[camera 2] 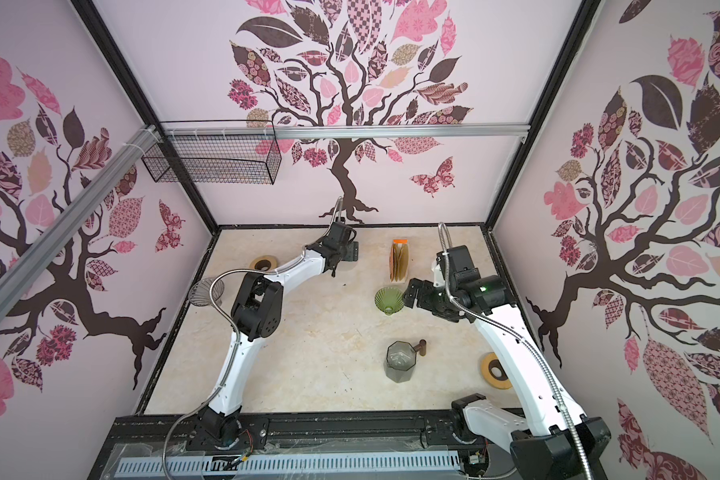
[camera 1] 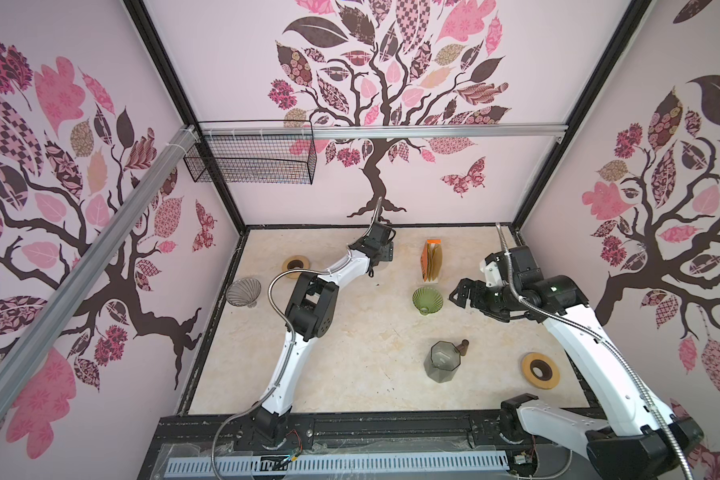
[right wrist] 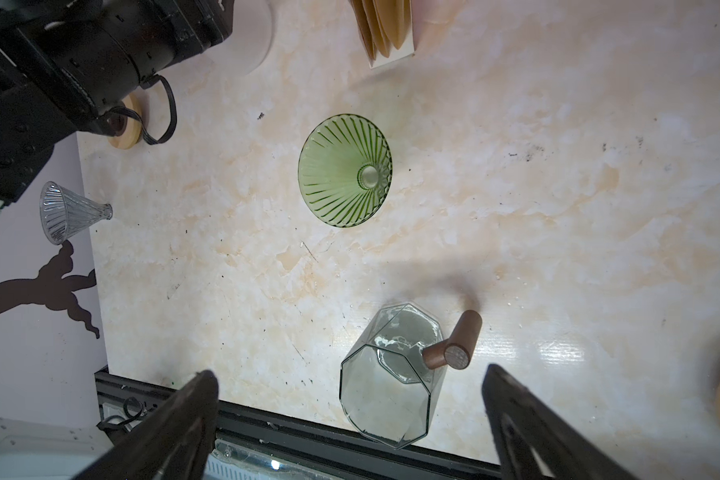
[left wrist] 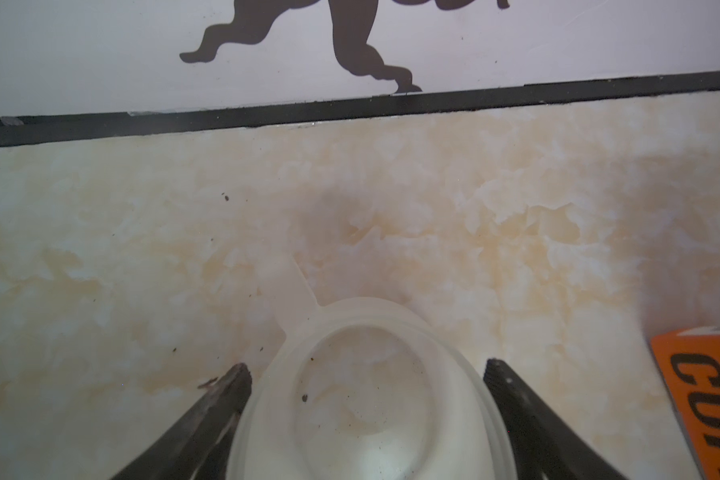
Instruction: Place the coffee filter in the dripper
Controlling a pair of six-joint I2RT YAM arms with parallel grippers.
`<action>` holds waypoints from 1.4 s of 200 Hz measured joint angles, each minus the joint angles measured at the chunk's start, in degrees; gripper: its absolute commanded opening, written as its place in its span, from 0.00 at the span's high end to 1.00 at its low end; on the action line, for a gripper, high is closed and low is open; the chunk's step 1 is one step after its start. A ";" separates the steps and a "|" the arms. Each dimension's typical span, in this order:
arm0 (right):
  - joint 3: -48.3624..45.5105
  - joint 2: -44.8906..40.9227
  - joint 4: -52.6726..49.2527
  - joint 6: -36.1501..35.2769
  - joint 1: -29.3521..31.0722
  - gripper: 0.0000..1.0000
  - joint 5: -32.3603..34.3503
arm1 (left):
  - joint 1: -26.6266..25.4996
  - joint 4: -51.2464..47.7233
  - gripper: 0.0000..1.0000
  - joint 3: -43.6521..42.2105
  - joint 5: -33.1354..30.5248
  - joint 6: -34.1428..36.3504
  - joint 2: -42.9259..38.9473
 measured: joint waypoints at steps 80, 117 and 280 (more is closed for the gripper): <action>-0.92 -0.55 2.86 0.00 0.00 0.00 -1.07 | -0.33 2.67 0.20 -24.26 1.97 -0.28 -16.55; -2.49 -1.81 4.09 0.04 0.00 0.00 -1.99 | -1.55 4.79 0.20 -36.54 1.66 -2.03 -25.11; -4.92 -5.57 5.64 0.68 0.20 0.00 -5.53 | -7.76 6.71 0.14 -52.26 -1.53 -8.24 -37.46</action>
